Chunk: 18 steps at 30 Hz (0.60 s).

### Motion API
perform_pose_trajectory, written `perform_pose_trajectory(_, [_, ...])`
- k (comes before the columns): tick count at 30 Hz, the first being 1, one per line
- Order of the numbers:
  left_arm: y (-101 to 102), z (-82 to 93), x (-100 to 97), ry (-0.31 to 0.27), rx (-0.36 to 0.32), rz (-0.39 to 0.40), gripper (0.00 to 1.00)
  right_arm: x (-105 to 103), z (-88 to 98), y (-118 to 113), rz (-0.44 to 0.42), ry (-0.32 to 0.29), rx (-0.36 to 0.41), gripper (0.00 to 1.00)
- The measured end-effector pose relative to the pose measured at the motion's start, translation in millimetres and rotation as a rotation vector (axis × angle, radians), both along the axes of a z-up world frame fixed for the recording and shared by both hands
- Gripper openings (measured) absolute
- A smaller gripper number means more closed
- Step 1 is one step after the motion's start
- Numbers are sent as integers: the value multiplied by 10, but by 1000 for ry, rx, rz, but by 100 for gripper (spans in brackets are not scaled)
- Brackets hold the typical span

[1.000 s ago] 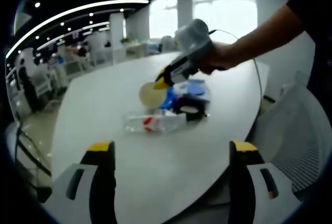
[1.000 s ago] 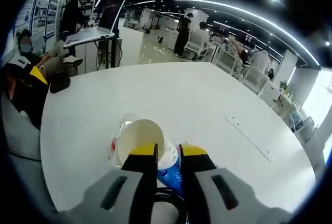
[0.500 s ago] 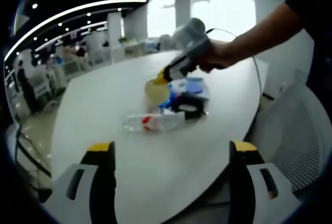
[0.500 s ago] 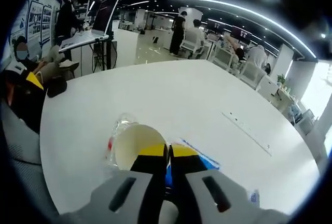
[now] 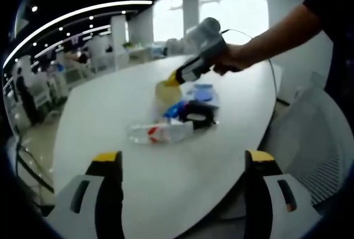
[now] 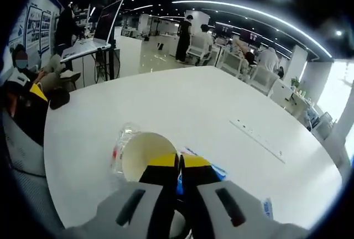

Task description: Arrange the tabletop items into an orderly group along one side of the table until the central work area is clear of visible clutter.

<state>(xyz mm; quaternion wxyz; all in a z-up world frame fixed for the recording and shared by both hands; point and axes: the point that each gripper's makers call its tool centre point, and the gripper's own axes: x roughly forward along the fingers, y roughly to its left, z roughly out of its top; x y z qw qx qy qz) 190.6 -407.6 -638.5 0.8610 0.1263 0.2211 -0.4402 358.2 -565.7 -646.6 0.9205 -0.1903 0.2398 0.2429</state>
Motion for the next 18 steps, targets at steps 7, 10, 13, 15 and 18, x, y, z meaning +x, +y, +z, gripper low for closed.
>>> perform_pose_trajectory(7, [-24, 3, -33, -9, 4, -23, 90, -45, 87, -168, -42, -7, 18, 1])
perform_pose_trajectory(10, [-37, 1, -45, -10, 7, -31, 91, -73, 131, -281, -68, -12, 23, 1])
perform_pose_trajectory(13, [-45, 2, -55, -11, 6, -37, 92, -97, 154, -387, -90, -17, 20, 1])
perform_pose_trajectory(15, [-50, 5, -58, -13, 6, -40, 92, -108, 161, -471, -111, -15, 24, 1])
perform_pose_trajectory(18, [-53, 10, -62, -14, 3, -43, 93, -121, 173, -567, -134, -16, 26, 1])
